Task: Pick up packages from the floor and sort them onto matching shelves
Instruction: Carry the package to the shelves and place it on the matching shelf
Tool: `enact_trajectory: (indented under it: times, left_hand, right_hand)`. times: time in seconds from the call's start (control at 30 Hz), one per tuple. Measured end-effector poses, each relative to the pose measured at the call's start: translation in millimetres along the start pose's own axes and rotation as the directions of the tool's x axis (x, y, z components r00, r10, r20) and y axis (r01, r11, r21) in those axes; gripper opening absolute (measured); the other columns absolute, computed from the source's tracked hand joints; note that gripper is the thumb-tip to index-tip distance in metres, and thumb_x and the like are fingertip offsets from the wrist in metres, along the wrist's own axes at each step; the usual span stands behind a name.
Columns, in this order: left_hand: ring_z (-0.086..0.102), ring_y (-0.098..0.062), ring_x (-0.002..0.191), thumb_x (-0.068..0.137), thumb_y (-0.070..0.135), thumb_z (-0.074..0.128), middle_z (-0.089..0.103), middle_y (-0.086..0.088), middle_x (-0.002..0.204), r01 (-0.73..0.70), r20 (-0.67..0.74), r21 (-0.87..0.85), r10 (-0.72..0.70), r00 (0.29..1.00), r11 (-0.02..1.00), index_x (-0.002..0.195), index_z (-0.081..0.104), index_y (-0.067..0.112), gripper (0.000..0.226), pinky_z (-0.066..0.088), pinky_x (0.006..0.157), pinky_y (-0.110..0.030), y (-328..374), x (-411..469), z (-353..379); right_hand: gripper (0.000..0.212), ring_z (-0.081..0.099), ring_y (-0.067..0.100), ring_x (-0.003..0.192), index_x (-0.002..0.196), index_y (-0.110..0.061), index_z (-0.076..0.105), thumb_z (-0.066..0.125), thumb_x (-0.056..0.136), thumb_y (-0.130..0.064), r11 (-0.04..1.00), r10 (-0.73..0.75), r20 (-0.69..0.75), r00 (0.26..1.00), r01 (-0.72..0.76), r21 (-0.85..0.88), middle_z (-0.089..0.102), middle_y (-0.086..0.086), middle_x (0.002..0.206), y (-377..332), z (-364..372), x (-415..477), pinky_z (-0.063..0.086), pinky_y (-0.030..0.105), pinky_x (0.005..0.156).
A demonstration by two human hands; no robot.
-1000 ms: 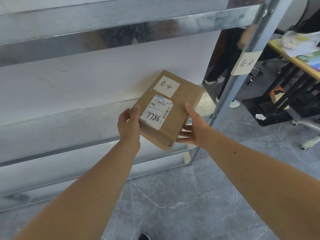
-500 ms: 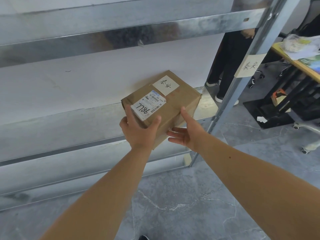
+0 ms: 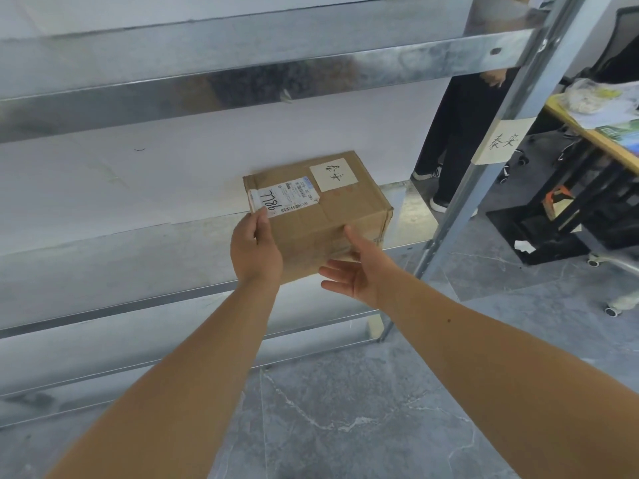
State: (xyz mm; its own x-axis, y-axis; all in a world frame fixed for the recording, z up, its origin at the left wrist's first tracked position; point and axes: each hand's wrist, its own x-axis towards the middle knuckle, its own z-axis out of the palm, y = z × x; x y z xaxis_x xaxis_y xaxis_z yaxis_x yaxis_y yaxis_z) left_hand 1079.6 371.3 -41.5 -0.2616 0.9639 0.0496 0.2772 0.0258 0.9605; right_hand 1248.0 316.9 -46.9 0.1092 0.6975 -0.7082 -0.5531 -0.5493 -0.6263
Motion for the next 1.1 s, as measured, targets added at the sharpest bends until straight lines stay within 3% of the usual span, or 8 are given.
enact_trajectory:
  times: [0.07,0.13,0.3,0.53,0.67,0.77,0.9,1.1]
  left_hand:
    - [0.059,-0.016,0.136,0.111,0.037,0.052,0.066,0.004,0.145,-0.012,0.034,0.007,0.012,0.999,1.000,0.142,0.068,0.023,0.038,0.046,0.118,-0.034,-1,2,-3]
    - [0.052,-0.013,0.144,0.105,0.041,0.062,0.058,0.006,0.155,-0.030,0.090,0.012,0.029,0.996,0.999,0.151,0.059,0.026,0.049,0.042,0.122,-0.036,-5,4,-7]
    - [0.051,-0.014,0.146,0.067,0.064,0.088,0.048,0.016,0.162,-0.002,0.256,0.062,-0.014,0.966,0.998,0.159,0.039,0.047,0.106,0.052,0.115,-0.047,-19,21,-20]
    - [0.051,-0.015,0.145,0.072,0.051,0.089,0.047,0.015,0.162,-0.057,0.293,0.105,0.024,0.956,0.993,0.158,0.036,0.049,0.101,0.051,0.116,-0.048,-18,26,-21]
    - [0.046,-0.018,0.149,0.073,0.048,0.092,0.037,0.011,0.168,-0.017,0.232,0.073,-0.001,0.973,0.997,0.166,0.020,0.043,0.117,0.049,0.118,-0.048,-17,23,-24]
    - [0.036,-0.022,0.156,0.083,0.046,0.088,0.027,0.007,0.174,0.008,0.195,0.079,-0.023,0.981,0.997,0.168,0.016,0.040,0.112,0.042,0.122,-0.052,-11,14,-32]
    - [0.042,-0.019,0.150,0.089,0.048,0.081,0.030,0.009,0.172,0.001,0.143,0.077,-0.012,0.990,0.997,0.165,0.028,0.038,0.093,0.045,0.117,-0.045,-7,3,-51]
    - [0.055,-0.014,0.134,0.097,0.048,0.071,0.046,0.021,0.142,-0.007,0.010,0.099,0.006,1.000,0.995,0.143,0.056,0.036,0.050,0.048,0.108,-0.035,12,-23,-104]
  right_hand:
    - [0.076,0.080,0.037,0.094,0.154,-0.010,0.048,0.074,0.098,-0.054,1.000,0.013,-0.015,1.000,-0.013,0.003,0.072,0.022,0.123,2,-1,3,0.068,0.050,0.060]
    - [0.070,0.080,0.037,0.095,0.147,-0.007,0.052,0.073,0.099,-0.054,1.000,0.023,-0.020,1.000,-0.023,0.006,0.071,0.020,0.122,4,-2,5,0.069,0.052,0.065]
    - [0.041,0.077,0.038,0.097,0.122,-0.011,0.060,0.072,0.102,-0.044,0.998,0.044,-0.016,0.999,-0.044,-0.047,0.070,0.018,0.119,6,3,6,0.066,0.056,0.075]
    - [0.040,0.076,0.038,0.099,0.134,-0.011,0.057,0.072,0.104,-0.032,0.995,0.057,-0.044,0.997,-0.060,-0.085,0.070,0.019,0.126,10,7,10,0.064,0.059,0.086]
    - [0.038,0.072,0.040,0.109,0.130,-0.010,0.059,0.074,0.103,-0.032,0.980,0.088,-0.043,0.995,-0.095,-0.178,0.068,0.019,0.131,10,10,8,0.062,0.056,0.088]
    - [0.038,0.072,0.038,0.107,0.127,-0.010,0.061,0.072,0.103,-0.038,0.955,0.102,-0.023,0.994,-0.105,-0.278,0.068,0.016,0.127,10,11,7,0.061,0.052,0.085]
    - [0.028,0.072,0.032,0.094,0.109,-0.011,0.065,0.068,0.105,-0.039,0.935,0.072,0.008,0.997,-0.065,-0.350,0.070,0.013,0.118,9,23,-6,0.060,0.044,0.073]
    - [0.035,0.072,0.028,0.095,0.110,-0.008,0.070,0.063,0.107,-0.042,0.874,0.065,0.227,0.972,0.055,-0.484,0.074,0.010,0.110,8,56,-44,0.061,0.042,0.083]
